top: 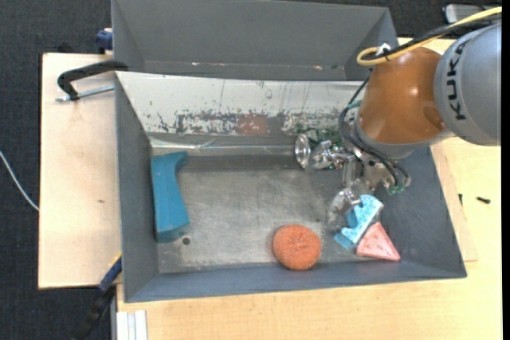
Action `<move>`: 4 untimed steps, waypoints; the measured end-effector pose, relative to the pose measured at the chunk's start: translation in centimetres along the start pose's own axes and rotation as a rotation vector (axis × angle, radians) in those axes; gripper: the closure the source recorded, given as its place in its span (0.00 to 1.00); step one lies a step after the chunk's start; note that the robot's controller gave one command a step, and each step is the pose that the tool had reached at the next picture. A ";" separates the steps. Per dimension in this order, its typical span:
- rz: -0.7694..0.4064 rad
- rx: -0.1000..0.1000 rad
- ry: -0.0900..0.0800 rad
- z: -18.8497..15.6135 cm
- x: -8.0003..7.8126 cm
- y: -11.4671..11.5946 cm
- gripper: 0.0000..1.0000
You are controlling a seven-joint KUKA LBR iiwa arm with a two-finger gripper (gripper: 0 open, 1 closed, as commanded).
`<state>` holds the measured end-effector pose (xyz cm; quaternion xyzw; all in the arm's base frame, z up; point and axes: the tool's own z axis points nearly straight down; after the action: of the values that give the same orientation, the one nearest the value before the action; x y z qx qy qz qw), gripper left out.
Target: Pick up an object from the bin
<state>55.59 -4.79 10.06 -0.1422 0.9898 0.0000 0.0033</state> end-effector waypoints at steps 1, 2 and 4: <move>-0.051 -0.003 0.002 0.7 1.7 -3.2 0.00; -0.104 -0.007 0.001 0.9 5.3 -7.5 0.00; -0.659 -0.003 -0.019 2.2 6.8 -7.5 1.00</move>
Offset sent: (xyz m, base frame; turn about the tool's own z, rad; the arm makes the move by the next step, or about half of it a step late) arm -0.0604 -0.0680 0.0112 -0.1558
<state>51.18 -13.92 7.80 -0.4549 0.8905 0.0017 0.0121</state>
